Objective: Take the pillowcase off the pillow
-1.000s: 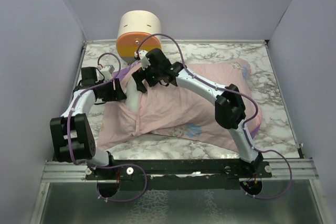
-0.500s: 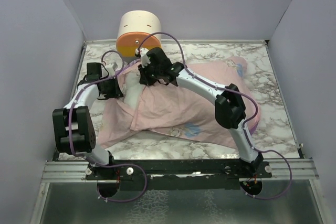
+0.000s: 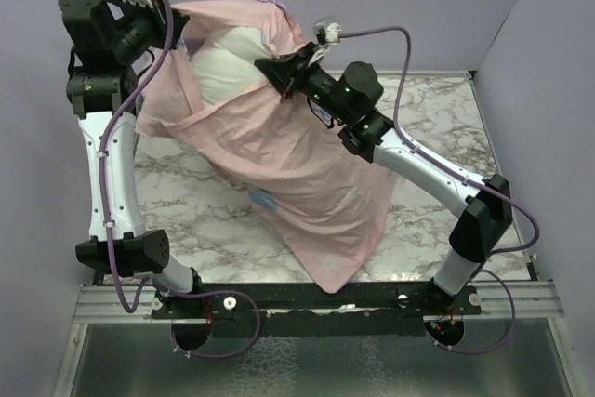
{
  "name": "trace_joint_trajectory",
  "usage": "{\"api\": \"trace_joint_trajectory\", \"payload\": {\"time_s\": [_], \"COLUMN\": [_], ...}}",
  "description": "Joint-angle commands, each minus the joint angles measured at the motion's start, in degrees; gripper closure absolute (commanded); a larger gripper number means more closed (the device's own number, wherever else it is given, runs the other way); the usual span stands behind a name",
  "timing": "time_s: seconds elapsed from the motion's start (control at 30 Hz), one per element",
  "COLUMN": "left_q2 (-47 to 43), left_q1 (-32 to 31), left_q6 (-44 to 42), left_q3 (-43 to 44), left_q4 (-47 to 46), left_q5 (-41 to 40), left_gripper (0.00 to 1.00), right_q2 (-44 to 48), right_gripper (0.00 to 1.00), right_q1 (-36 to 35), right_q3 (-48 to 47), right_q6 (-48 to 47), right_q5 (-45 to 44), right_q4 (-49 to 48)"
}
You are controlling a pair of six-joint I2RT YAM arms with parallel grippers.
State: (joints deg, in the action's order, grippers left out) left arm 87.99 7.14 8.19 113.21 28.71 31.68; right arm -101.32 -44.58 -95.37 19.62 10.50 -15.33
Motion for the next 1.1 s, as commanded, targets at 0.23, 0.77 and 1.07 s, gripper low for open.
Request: {"api": "trace_joint_trajectory", "payload": {"time_s": [0.23, 0.77, 1.07], "left_q2": [0.2, -2.5, 1.9], "left_q1": [0.5, -6.4, -15.4], "left_q6": [-0.3, 13.4, 16.0], "left_q3": [21.2, 0.2, -7.6], "left_q4": [-10.8, -2.5, 1.4], "left_q5": [-7.9, 9.9, 23.0], "left_gripper": [1.00, 1.00, 0.69], "right_q2": [8.0, 34.1, 43.7], "right_gripper": [0.99, 0.99, 0.99], "right_q1": [-0.9, -0.8, -0.9], "right_q3": [7.2, 50.0, 56.6], "right_q6": [2.6, -2.6, -2.7], "right_q5": [-9.6, -9.9, -8.7], "right_q4": [-38.4, -40.4, -33.0]}}
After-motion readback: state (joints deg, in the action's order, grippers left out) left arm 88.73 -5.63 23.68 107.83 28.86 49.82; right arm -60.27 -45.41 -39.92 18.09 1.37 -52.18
